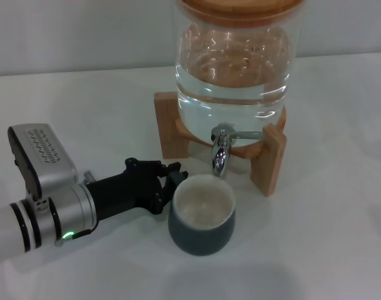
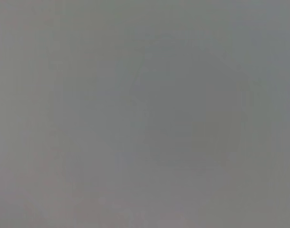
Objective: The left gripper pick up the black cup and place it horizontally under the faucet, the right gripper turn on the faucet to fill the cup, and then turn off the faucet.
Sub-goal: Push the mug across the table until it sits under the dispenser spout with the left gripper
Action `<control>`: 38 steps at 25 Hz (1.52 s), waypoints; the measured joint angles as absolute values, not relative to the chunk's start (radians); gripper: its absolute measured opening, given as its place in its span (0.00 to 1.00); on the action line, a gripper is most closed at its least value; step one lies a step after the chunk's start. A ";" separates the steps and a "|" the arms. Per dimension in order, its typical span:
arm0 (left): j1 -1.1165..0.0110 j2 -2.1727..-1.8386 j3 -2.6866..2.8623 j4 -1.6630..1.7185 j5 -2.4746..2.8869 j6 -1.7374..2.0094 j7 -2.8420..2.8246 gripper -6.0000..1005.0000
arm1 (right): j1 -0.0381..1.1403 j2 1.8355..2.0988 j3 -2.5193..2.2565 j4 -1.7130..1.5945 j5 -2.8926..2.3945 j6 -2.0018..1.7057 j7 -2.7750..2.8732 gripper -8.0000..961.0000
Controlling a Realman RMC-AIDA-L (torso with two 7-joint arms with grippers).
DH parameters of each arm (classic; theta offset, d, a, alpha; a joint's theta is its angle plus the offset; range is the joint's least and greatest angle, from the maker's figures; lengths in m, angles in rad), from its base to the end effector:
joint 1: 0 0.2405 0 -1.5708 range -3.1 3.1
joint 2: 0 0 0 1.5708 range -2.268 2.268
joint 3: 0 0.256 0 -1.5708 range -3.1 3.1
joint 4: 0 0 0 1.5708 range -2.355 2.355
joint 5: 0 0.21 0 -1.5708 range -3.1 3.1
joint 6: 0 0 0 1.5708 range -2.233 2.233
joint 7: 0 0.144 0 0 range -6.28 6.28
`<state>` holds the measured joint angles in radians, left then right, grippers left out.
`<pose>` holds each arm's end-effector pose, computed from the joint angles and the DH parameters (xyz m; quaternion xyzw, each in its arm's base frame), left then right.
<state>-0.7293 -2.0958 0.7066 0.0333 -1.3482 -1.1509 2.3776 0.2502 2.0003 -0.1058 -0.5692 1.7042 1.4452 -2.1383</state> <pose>-0.2459 0.3331 -0.1082 -0.9456 -0.1472 -0.2254 0.1828 0.3969 0.2619 0.1702 -0.6484 0.2307 0.3667 0.6260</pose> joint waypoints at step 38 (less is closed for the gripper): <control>-0.813 -2.100 0.700 -0.005 -1.366 -1.013 2.384 0.41 | 0.275 2.000 -0.114 -0.565 1.704 1.416 -2.140 0.83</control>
<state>-0.8134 -2.0998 0.6995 -0.0046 -1.3657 -1.0125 2.3838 0.2754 2.0004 -0.1135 -0.5649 1.7042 1.4165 -2.1400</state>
